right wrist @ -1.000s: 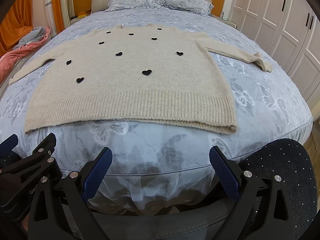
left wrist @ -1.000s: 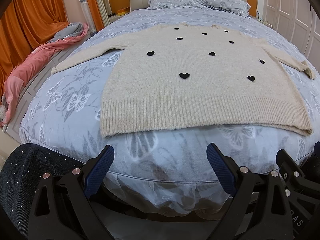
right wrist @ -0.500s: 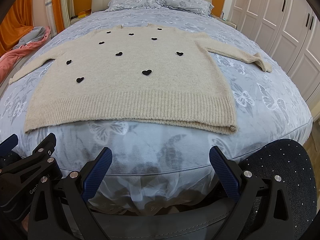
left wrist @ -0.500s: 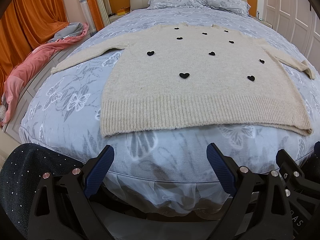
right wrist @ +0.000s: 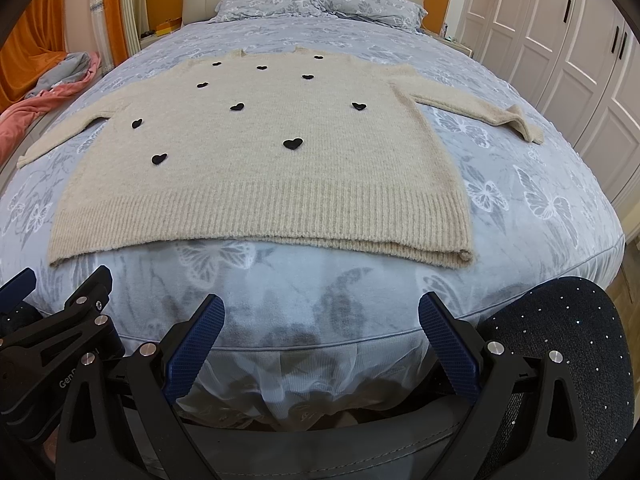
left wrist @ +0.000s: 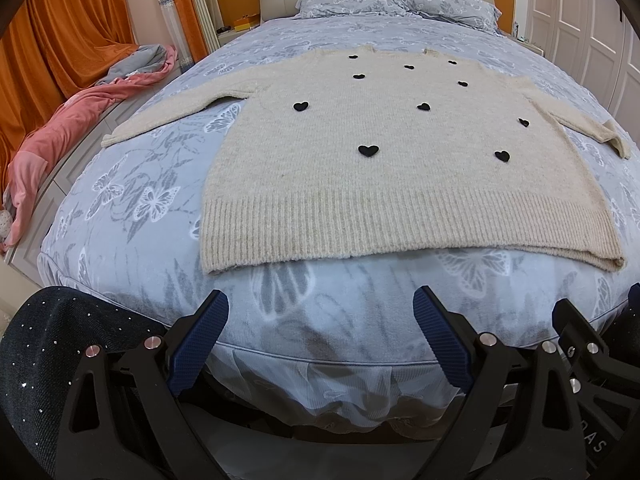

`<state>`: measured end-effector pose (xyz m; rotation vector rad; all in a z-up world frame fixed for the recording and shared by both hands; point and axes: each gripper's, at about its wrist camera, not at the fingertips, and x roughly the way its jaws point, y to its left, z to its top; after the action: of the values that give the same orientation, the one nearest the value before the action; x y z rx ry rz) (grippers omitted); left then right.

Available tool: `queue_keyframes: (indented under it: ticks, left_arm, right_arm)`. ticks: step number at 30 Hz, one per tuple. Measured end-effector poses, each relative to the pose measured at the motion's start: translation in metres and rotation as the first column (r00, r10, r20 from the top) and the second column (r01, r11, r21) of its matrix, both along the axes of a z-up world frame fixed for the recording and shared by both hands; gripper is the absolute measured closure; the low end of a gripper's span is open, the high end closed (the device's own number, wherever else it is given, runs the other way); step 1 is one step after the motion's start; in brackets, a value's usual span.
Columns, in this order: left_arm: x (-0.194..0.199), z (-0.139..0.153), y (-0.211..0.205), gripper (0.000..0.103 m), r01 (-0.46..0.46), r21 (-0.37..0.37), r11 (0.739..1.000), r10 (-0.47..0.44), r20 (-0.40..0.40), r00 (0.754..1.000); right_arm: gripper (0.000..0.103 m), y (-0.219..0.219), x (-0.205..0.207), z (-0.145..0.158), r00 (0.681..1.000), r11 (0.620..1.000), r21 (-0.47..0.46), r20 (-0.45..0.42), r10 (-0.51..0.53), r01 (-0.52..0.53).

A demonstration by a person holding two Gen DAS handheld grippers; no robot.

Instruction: Fold small clothes

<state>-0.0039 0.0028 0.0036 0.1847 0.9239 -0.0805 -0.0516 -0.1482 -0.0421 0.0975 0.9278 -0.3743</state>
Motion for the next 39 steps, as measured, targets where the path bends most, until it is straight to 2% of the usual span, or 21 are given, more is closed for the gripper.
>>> queue_keyframes:
  ticks: [22,25,27,29,32,35,37,38,39]
  left_arm:
    - [0.003,-0.004,0.002,0.012,-0.007,-0.030,1.000,0.006,-0.021,1.000]
    - [0.008,0.006,0.010,0.011,-0.014,-0.078,0.997,0.012,-0.035,0.999]
    - [0.013,0.022,0.020,0.010,-0.046,-0.120,0.992,0.045,-0.010,0.999]
    - [0.022,0.040,0.036,0.010,-0.084,-0.156,0.984,0.089,0.022,0.996]
    - [0.043,0.057,0.055,0.008,-0.122,-0.159,0.980,0.130,0.038,0.991]
    - [0.067,0.067,0.074,0.008,-0.161,-0.159,0.974,0.169,0.038,0.985]
    - [0.082,0.067,0.084,0.008,-0.188,-0.168,0.968,0.194,0.020,0.981]
    - [0.089,0.066,0.087,0.008,-0.201,-0.171,0.965,0.207,0.016,0.978]
    - [0.096,0.065,0.091,0.008,-0.212,-0.175,0.961,0.218,0.012,0.976]
  right_arm:
    - [0.006,-0.002,0.000,0.002,1.000,1.000,-0.003,0.002,0.003,-0.003]
    - [0.007,-0.010,0.001,0.011,0.998,0.996,0.064,0.027,0.054,-0.055]
    - [0.008,-0.027,0.003,0.027,0.995,0.991,0.119,0.081,0.058,-0.068]
    - [0.008,-0.055,0.006,0.043,0.991,0.986,0.156,0.130,0.030,-0.050]
    - [0.008,-0.122,0.019,0.065,0.983,0.986,0.163,0.177,-0.048,0.019]
    - [0.008,-0.216,0.040,0.073,0.966,0.972,0.172,0.175,-0.192,0.162]
    - [0.008,-0.298,0.054,0.067,0.928,0.920,0.259,0.154,-0.341,0.295]
    - [0.008,-0.324,0.058,0.063,0.908,0.892,0.300,0.146,-0.392,0.337]
    - [0.008,-0.364,0.062,0.056,0.874,0.842,0.366,0.131,-0.469,0.397]
